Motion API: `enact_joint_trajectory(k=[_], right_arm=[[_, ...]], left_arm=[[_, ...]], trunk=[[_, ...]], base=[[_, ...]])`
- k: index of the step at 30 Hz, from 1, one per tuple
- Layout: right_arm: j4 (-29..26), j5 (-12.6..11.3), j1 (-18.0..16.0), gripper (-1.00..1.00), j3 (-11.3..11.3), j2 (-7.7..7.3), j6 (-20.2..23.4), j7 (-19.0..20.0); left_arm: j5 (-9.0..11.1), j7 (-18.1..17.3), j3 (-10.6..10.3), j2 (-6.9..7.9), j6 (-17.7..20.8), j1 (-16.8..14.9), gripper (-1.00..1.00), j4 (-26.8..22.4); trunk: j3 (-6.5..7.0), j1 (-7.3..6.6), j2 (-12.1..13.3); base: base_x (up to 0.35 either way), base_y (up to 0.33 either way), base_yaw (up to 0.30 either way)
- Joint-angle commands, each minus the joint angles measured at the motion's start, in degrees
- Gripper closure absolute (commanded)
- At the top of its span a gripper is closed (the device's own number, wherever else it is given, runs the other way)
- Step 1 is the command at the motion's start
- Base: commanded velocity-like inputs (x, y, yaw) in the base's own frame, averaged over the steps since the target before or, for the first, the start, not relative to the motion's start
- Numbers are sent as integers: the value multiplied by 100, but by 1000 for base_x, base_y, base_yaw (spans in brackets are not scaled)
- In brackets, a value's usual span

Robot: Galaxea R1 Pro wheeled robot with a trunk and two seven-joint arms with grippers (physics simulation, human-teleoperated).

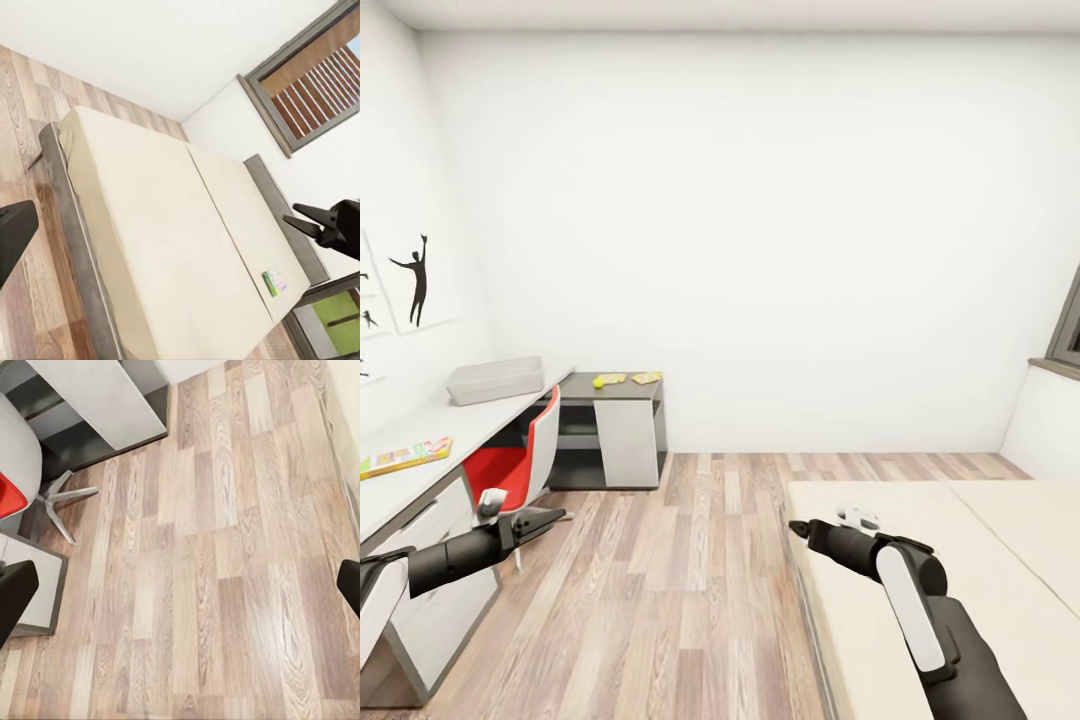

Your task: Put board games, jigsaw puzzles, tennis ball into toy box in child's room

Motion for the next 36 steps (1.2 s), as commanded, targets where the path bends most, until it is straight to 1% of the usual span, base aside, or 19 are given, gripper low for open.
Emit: enact_joint_trajectory(k=[1,6,19,27,36], right_arm=[[-4,-61,-2,-100,13,0,19,-55],[0,-61,-2,-100,53,4,7,-56],[1,-61,-2,-100,67,7,7,-50],[2,-61,-2,-100,73,16,8,-50],[2,-61,-2,-100,69,7,6,-42]], left_arm=[[4,-13,2,-2,26,-3,-100,1],[4,-13,2,-1,26,-4,-100,0],[4,-13,1,-7,26,-4,-100,-2],[4,-13,1,-6,27,-4,-100,-1],[5,-13,1,-7,28,-4,-100,-3]], trunk=[[-3,2,-5],[-3,2,-5],[-3,2,-5],[-3,2,-5],[-3,2,-5]], base=[[0,0,58],[0,0,25],[0,-9,4],[0,-183,0],[0,-113,0]])
